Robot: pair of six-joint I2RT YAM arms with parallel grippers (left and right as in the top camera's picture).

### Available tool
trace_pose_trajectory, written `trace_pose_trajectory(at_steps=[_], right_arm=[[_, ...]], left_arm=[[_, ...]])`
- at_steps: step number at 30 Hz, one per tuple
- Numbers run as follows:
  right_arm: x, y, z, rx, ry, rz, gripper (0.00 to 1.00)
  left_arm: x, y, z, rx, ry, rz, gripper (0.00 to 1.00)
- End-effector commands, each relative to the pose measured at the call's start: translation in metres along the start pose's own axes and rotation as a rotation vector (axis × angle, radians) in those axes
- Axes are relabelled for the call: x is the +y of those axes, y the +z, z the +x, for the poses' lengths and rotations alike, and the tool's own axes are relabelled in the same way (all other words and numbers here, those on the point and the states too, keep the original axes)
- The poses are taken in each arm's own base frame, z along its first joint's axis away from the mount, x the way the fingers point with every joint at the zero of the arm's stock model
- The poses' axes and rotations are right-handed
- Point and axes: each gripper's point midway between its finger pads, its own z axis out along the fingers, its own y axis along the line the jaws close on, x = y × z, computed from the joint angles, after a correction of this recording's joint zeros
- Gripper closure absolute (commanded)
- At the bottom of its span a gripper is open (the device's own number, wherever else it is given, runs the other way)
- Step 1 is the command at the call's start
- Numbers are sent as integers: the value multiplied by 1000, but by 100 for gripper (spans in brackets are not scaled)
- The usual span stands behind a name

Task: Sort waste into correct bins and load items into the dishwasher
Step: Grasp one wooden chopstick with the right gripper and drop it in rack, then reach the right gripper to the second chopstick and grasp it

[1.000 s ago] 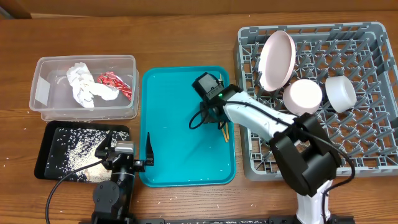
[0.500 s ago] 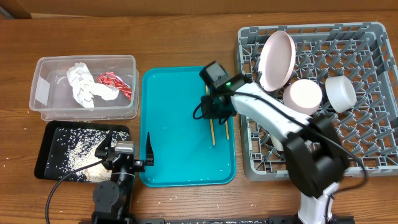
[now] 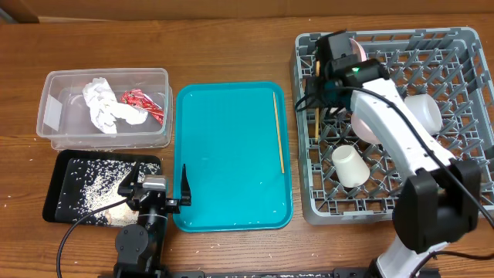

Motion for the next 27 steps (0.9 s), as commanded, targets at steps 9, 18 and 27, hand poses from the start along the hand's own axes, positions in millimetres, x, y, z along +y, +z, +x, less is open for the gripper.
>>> trace_pose_trajectory(at_steps=[9, 18, 27], right_arm=[[105, -41, 34, 66, -122, -312, 43], [108, 42, 64, -39, -127, 68, 47], [77, 102, 80, 97, -69, 104, 63]], left_arm=[[1, 0, -1, -10, 18, -2, 0], [1, 0, -1, -10, 18, -2, 0], [1, 0, -1, -10, 18, -2, 0]])
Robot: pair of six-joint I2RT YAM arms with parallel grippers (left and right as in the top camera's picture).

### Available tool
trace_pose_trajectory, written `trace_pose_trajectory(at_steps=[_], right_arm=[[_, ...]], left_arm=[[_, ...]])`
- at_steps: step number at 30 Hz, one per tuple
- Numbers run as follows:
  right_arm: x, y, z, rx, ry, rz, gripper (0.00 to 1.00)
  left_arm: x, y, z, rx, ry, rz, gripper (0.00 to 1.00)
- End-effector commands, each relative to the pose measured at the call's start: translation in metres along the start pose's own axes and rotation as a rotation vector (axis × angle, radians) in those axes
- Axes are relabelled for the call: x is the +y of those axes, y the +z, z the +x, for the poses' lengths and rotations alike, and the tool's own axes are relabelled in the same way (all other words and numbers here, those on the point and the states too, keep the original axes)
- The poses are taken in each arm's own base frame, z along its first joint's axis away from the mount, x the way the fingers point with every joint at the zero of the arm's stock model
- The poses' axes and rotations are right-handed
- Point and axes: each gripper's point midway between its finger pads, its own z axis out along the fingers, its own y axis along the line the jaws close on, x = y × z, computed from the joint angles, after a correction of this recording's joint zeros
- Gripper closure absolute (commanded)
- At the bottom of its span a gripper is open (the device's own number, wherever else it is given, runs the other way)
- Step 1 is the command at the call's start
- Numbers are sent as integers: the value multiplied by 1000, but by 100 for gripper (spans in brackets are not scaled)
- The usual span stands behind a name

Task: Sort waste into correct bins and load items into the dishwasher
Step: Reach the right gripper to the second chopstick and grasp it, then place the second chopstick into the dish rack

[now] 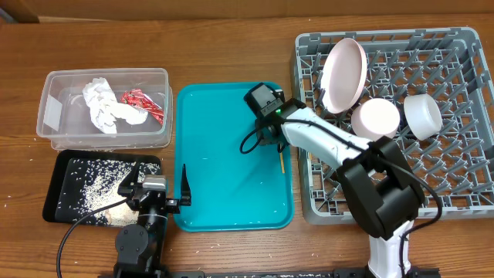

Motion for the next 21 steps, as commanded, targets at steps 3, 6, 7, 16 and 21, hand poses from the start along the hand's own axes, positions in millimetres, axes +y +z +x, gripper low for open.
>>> trace_pose_trajectory(at_steps=[3, 6, 7, 16, 21], right_arm=[[12, 10, 16, 105, 35, -121, 85], [25, 7, 22, 119, 16, -156, 96], [29, 6, 23, 117, 8, -159, 96], [14, -125, -71, -144, 101, -250, 96], [-64, -156, -100, -233, 168, -195, 96]], left_arm=[[1, 0, -1, -9, 18, -2, 0], [1, 0, -1, -9, 18, -2, 0], [1, 0, -1, -9, 18, -2, 0], [1, 0, -1, -9, 18, -2, 0], [1, 0, -1, -9, 18, -2, 0]])
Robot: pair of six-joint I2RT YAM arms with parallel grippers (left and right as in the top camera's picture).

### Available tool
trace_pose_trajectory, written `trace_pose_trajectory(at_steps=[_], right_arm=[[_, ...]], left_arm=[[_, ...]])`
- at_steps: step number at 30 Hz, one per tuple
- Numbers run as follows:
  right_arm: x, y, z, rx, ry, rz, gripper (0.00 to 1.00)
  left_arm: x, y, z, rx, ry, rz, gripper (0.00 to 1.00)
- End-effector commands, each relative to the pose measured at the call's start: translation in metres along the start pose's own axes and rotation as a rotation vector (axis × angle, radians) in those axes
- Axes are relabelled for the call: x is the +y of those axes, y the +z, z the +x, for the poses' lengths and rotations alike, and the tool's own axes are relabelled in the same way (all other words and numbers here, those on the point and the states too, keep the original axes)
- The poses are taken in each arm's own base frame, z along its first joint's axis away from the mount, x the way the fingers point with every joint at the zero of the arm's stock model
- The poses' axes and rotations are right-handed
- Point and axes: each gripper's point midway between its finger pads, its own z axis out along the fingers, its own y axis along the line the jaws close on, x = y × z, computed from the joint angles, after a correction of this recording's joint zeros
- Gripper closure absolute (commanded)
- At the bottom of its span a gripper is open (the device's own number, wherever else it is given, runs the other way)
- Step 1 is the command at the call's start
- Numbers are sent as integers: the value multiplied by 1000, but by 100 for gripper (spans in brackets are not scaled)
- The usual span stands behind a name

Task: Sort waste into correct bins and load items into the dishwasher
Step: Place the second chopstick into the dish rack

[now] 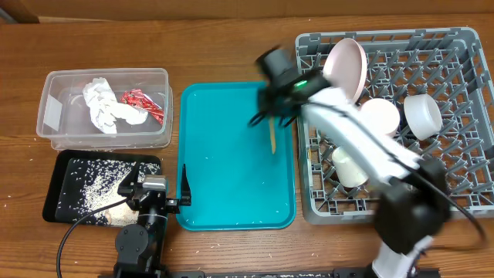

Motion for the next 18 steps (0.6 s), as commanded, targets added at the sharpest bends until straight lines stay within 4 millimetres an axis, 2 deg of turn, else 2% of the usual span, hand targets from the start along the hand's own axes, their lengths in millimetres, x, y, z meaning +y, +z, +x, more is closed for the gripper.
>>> trace_pose_trajectory(at_steps=[1, 3, 5, 7, 9, 11, 12, 13, 16, 18], right_arm=[[-56, -42, -40, -106, 16, 57, 96], [-86, -27, -31, -50, 11, 105, 96], [-100, -11, -19, 5, 8, 128, 96], [-103, -1, -9, 56, -31, 136, 95], [-100, -1, -6, 63, -40, 134, 92], [-95, -2, -6, 59, -48, 129, 71], [-95, -2, -6, 61, -45, 131, 53], [-96, -2, -6, 62, -38, 131, 47], [-92, -11, -6, 55, -10, 113, 44], [-71, -35, -9, 27, -21, 27, 43]], left_arm=[[1, 0, -1, -10, 18, -2, 0], [1, 0, -1, -10, 18, -2, 0], [1, 0, -1, -10, 18, -2, 0], [1, 0, -1, -10, 18, -2, 0], [1, 0, -1, -10, 18, -2, 0], [1, 0, -1, -10, 18, -2, 0], [1, 0, -1, -10, 18, -2, 0], [1, 0, -1, -10, 18, -2, 0], [1, 0, -1, -10, 18, -2, 0], [1, 0, -1, -10, 18, -2, 0]])
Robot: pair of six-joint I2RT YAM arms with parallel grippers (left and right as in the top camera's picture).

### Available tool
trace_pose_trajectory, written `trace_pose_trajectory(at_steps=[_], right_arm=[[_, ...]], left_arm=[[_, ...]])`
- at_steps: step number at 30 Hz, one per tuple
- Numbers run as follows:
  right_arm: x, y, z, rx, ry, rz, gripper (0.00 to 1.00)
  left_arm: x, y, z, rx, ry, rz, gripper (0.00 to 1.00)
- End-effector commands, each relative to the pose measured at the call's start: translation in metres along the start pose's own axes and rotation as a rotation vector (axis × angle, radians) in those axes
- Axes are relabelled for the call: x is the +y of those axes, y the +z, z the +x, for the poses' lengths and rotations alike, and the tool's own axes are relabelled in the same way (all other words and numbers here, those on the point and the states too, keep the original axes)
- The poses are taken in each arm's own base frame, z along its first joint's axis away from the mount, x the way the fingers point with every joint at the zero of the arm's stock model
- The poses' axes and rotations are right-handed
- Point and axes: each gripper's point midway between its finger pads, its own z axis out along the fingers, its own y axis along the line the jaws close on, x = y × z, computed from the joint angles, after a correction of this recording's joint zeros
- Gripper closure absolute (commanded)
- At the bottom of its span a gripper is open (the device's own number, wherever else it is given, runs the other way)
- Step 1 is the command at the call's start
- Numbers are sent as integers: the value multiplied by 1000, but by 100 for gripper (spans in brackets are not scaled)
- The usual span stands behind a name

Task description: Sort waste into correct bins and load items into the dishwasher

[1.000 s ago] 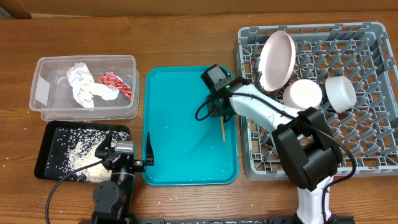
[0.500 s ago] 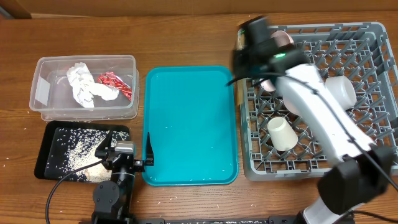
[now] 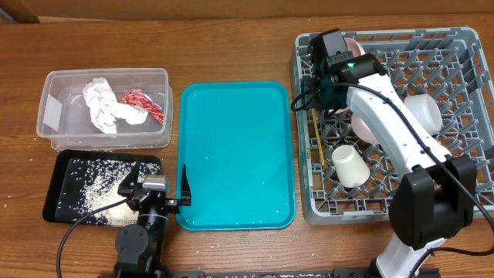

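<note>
My right gripper (image 3: 316,99) hangs over the left edge of the grey dish rack (image 3: 463,37), shut on a wooden chopstick (image 3: 316,143) that slants down into the rack's left column. Its fingers are mostly hidden under the wrist. The teal tray (image 3: 235,154) in the middle holds nothing. In the rack stand a pink plate (image 3: 356,48), a pink bowl (image 3: 364,127), a white bowl (image 3: 423,112) and a white cup (image 3: 349,165). My left gripper (image 3: 156,185) rests open at the table's front edge, between the black tray and the teal tray.
At the left stands a clear plastic bin (image 3: 54,116) with crumpled white paper (image 3: 104,104) and a red wrapper (image 3: 143,102). In front of it a black tray (image 3: 69,166) is strewn with rice grains.
My right gripper was over the teal tray's upper right with the chopstick lifted; now it is over the rack's left edge, the chopstick reaching down into the rack.
First my right gripper stood over the rack's left side while one chopstick lay along the teal tray's right edge. Then it was down at that chopstick on the tray, then held it above the tray. Now the tray is bare and the chopstick is in the rack.
</note>
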Motion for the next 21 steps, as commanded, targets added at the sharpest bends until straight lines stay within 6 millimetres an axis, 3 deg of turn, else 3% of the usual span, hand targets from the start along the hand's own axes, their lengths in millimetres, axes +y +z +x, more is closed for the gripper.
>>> trace_pose_trajectory(at_steps=[1, 8, 9, 10, 11, 12, 15, 21], right_arm=[[29, -65, -12, -122, -16, -138, 43], [56, -187, 6, -359, -96, -275, 35], [58, -206, 11, -399, -107, -296, 30], [58, -215, 13, -417, -110, -304, 9], [58, -240, 20, -476, -120, -332, 0], [58, -252, 24, -503, -124, -344, 0], [56, -272, 42, -513, -137, -386, 0], [32, -284, 56, -543, -119, -300, 0]], left_arm=[[1, 0, -1, -10, 18, -2, 0], [1, 0, -1, -10, 18, -2, 0], [1, 0, -1, -10, 18, -2, 0], [1, 0, -1, -10, 18, -2, 0], [1, 0, -1, -10, 18, -2, 0], [1, 0, -1, -10, 18, -2, 0], [1, 0, -1, -10, 18, -2, 0], [1, 0, -1, -10, 18, -2, 0]])
